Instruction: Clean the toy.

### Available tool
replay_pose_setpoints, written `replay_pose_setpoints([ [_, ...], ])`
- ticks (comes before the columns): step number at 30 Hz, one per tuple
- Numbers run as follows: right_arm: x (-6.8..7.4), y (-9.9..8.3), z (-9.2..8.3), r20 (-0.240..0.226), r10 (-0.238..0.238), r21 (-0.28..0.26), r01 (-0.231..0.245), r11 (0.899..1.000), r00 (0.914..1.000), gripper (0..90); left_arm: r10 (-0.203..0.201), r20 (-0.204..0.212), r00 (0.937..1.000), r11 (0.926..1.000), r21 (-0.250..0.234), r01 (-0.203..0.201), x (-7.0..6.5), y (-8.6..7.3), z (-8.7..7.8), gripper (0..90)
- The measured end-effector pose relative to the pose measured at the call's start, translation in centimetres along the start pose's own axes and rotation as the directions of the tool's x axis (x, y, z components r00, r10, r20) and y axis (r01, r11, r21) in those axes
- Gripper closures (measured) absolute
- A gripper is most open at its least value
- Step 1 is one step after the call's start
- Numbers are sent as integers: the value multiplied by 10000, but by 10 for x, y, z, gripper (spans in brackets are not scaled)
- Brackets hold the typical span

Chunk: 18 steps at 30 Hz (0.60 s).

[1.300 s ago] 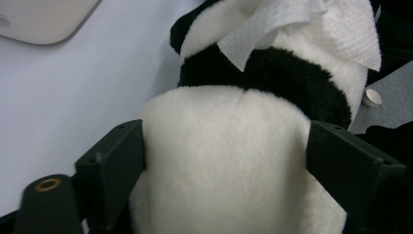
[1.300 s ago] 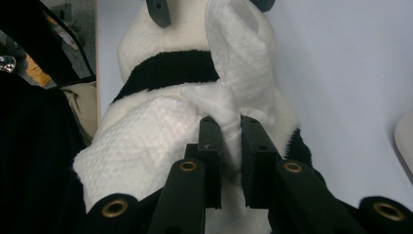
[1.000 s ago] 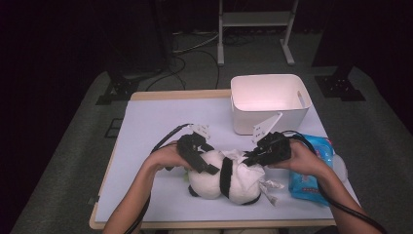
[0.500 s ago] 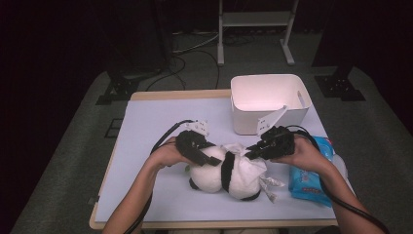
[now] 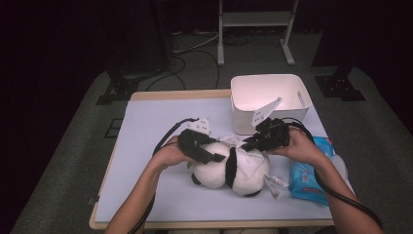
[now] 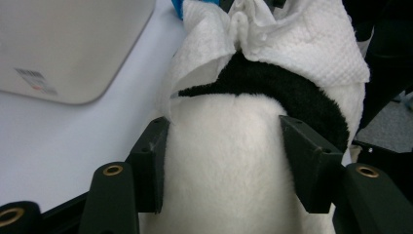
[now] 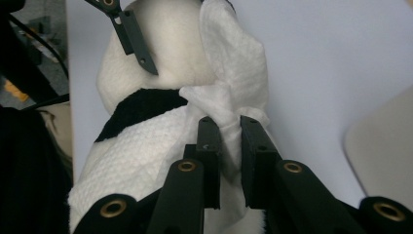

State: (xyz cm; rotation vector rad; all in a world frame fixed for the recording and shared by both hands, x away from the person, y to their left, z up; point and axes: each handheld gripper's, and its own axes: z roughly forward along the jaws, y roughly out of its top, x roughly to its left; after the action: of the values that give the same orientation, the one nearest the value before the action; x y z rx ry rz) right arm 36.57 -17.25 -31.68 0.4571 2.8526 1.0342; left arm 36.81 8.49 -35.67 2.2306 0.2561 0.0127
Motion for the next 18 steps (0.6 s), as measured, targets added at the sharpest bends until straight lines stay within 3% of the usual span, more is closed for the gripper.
replay_pose_setpoints([
  [8,20,-5,11,-592,-574,91,581,9983,9966,798,-279,364,9989,9995,142,274,-11,-17,-7,326],
  [13,32,-2,14,-724,-889,142,901,9958,9934,799,-413,413,9983,9987,299,401,-9,-16,-11,259],
  [18,37,-1,14,-803,-1018,165,1034,9945,9916,799,-644,671,9957,9948,831,587,-4,-12,-6,121],
])
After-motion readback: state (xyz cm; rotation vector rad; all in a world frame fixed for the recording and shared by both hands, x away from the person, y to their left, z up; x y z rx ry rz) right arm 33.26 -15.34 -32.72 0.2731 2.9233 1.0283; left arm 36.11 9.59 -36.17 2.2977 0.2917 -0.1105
